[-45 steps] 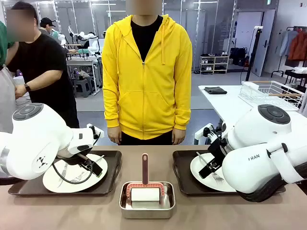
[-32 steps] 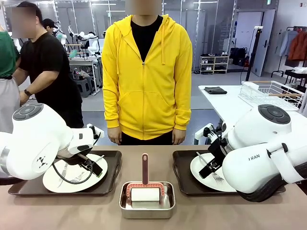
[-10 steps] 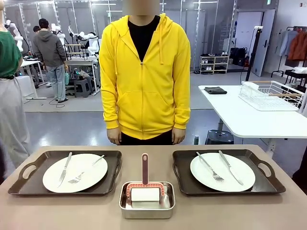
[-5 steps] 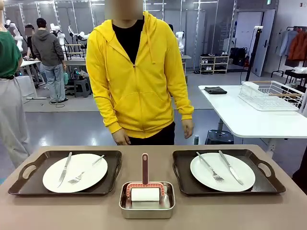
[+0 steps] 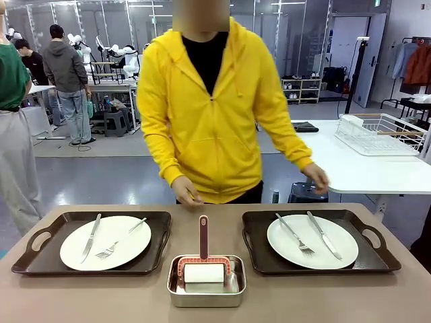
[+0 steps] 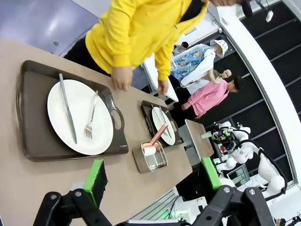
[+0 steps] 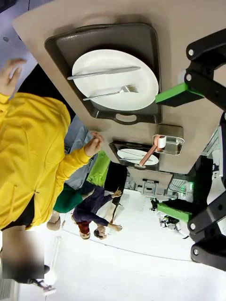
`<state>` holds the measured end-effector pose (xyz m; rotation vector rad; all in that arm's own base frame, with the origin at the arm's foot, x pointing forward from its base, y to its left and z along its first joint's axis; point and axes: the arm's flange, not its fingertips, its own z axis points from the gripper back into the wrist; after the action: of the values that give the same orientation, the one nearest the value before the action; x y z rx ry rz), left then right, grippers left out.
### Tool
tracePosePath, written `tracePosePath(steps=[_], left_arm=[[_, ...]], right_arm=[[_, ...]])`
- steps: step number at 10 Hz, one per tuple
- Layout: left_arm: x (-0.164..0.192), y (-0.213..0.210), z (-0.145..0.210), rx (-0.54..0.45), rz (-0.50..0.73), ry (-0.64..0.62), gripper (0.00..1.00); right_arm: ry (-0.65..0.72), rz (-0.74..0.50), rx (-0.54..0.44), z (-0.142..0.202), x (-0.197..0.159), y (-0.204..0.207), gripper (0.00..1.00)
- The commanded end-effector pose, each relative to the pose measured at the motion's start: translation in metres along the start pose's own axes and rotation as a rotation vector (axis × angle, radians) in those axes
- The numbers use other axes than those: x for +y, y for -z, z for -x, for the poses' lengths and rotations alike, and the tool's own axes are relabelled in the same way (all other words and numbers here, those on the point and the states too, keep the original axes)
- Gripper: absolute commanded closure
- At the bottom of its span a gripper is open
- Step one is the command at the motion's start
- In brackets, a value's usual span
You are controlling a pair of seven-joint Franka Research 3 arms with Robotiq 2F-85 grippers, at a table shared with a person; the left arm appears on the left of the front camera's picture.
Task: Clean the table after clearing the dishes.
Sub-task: When the left (or right) Handle tray is removed, use the left hand (or right hand) to clean the left (or right) side of the table with the Lint Roller.
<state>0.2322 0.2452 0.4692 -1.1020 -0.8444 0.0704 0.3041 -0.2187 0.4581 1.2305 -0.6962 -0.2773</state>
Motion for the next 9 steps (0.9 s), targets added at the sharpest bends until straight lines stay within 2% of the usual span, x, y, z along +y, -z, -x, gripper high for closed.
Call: tracePosePath(steps=[1,9], left_arm=[[-0.001,-0.0042,-0.0003,-0.007,0.005,0.003,0.0],[-0.001,-0.0042,-0.0003,-0.007,0.005,0.003,0.0]], right_arm=[[-0.003,-0.008,-0.006,0.0006,0.0024,-0.0029,0.0],[-0.003,-0.008,-0.006,0.0006,0.0024,-0.0029,0.0]])
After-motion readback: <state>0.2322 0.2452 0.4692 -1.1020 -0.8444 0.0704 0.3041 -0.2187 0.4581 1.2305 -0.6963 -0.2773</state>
